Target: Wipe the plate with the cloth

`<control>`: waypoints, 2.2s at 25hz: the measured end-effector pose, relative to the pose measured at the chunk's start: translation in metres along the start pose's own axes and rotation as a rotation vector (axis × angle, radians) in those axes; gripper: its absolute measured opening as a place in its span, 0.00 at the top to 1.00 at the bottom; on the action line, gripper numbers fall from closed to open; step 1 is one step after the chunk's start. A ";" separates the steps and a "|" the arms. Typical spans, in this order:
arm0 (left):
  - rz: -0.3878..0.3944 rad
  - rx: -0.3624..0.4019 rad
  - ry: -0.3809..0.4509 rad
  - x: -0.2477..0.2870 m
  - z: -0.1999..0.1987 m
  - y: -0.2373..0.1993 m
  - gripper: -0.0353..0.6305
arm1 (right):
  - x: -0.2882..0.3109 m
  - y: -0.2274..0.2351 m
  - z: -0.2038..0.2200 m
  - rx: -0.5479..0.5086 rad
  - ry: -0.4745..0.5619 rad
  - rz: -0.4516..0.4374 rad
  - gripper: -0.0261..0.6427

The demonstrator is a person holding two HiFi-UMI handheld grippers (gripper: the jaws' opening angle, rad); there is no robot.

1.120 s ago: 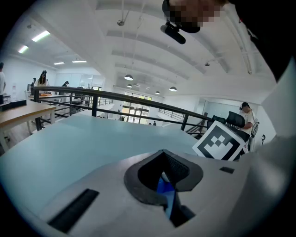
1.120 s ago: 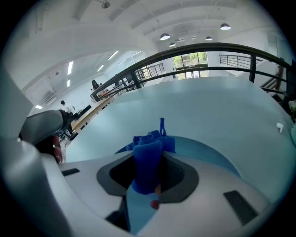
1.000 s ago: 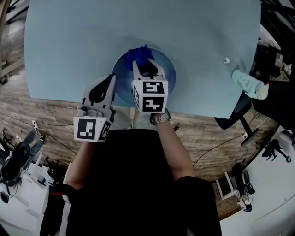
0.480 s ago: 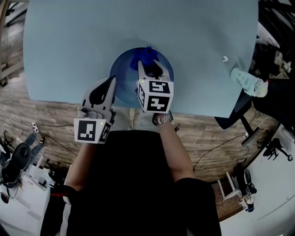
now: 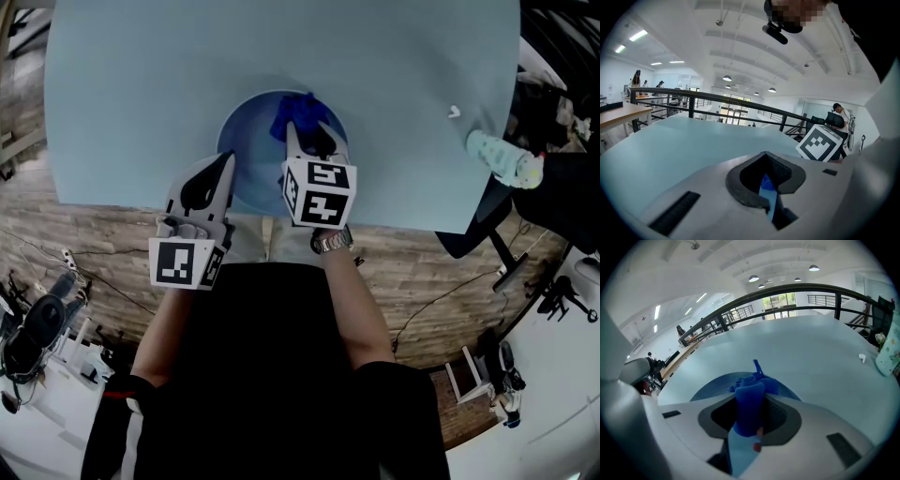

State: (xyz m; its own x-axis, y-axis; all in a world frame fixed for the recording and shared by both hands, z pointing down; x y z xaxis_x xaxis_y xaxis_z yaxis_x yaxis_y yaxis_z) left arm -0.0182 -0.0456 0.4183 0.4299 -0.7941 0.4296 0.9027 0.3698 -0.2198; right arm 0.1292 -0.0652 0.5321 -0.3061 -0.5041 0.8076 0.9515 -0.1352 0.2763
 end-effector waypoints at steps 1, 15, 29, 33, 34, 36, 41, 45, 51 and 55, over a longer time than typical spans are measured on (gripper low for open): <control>0.002 0.001 0.000 0.000 0.000 0.001 0.95 | -0.001 0.001 0.001 0.002 0.000 0.004 0.78; 0.027 0.020 0.002 -0.014 0.008 0.014 0.95 | -0.024 0.016 0.013 0.022 0.019 0.047 0.78; 0.004 0.014 0.012 -0.028 0.009 0.005 0.95 | -0.032 -0.029 0.001 -0.017 0.045 -0.037 0.78; -0.011 0.007 0.011 -0.030 0.010 -0.003 0.95 | -0.026 -0.046 0.002 -0.037 0.036 -0.068 0.78; -0.015 0.005 0.010 -0.031 0.010 -0.005 0.95 | -0.024 -0.051 0.001 -0.040 0.033 -0.075 0.78; -0.022 0.001 0.009 -0.032 0.010 -0.010 0.95 | -0.021 -0.059 0.001 -0.047 0.029 -0.088 0.78; -0.033 -0.006 0.010 -0.031 0.010 -0.016 0.95 | -0.012 -0.075 0.003 -0.070 0.014 -0.119 0.78; -0.040 -0.011 0.006 -0.032 0.010 -0.022 0.95 | -0.006 -0.087 0.008 -0.086 -0.005 -0.139 0.78; -0.052 -0.019 0.004 -0.033 0.009 -0.034 0.95 | 0.006 -0.101 0.010 -0.091 -0.027 -0.152 0.78; -0.055 -0.023 -0.001 -0.032 0.009 -0.038 0.95 | 0.013 -0.102 0.013 -0.088 -0.045 -0.149 0.78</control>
State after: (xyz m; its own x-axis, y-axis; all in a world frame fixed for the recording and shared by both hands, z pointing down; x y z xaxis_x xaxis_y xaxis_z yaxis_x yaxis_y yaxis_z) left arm -0.0658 -0.0300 0.4213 0.3793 -0.8126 0.4426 0.9246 0.3143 -0.2153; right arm 0.0274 -0.0471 0.5215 -0.4428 -0.4342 0.7845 0.8940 -0.2805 0.3493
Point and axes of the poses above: the fingertips, and each gripper's own axes: x forward along the fingers, y to its right, z out of its underside, the point moved 2 cm from there along -x, backward along the fingers
